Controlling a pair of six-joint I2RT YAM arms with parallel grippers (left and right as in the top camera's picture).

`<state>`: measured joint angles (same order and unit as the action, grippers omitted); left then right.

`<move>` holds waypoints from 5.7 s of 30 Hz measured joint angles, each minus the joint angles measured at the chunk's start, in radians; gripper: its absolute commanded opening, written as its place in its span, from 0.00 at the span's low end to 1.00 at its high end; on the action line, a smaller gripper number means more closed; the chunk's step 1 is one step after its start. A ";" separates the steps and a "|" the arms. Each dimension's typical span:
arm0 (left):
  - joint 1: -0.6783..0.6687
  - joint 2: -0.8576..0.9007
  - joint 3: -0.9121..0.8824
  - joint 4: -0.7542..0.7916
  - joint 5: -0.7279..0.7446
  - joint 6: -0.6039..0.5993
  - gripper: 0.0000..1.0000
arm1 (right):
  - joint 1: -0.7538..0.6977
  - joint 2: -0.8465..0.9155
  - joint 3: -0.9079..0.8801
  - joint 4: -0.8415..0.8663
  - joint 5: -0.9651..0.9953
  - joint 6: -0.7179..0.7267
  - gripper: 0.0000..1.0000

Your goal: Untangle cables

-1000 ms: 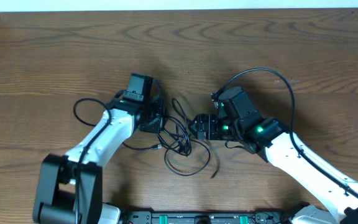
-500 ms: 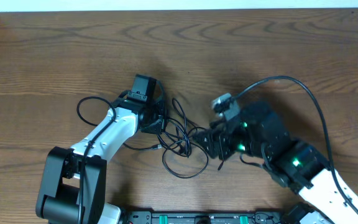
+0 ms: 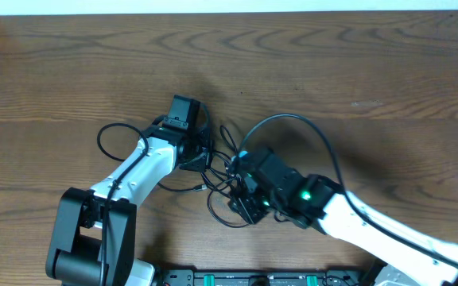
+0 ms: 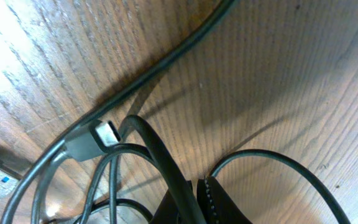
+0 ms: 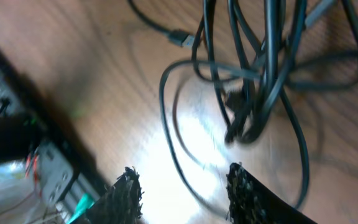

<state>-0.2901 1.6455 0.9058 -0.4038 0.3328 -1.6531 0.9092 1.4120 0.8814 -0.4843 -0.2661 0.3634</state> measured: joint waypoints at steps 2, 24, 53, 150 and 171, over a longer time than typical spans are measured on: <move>0.000 0.000 0.000 -0.007 -0.003 0.000 0.09 | 0.000 0.056 0.000 0.021 0.005 0.005 0.43; 0.000 0.000 0.000 -0.015 -0.006 0.000 0.10 | -0.003 0.093 0.000 0.108 0.097 0.114 0.45; 0.000 0.000 0.000 -0.015 -0.006 0.000 0.10 | -0.040 0.061 0.002 0.038 0.088 0.152 0.42; 0.053 0.000 0.001 0.085 -0.160 -0.003 0.08 | -0.665 -0.026 0.075 0.175 -0.938 -0.587 0.01; 0.058 0.000 0.001 0.043 -0.190 0.027 0.08 | -0.367 -0.019 0.075 0.012 -0.479 -0.312 0.54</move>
<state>-0.2317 1.6459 0.9070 -0.3603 0.1425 -1.6264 0.5423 1.3933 0.9565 -0.4725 -0.7452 0.0513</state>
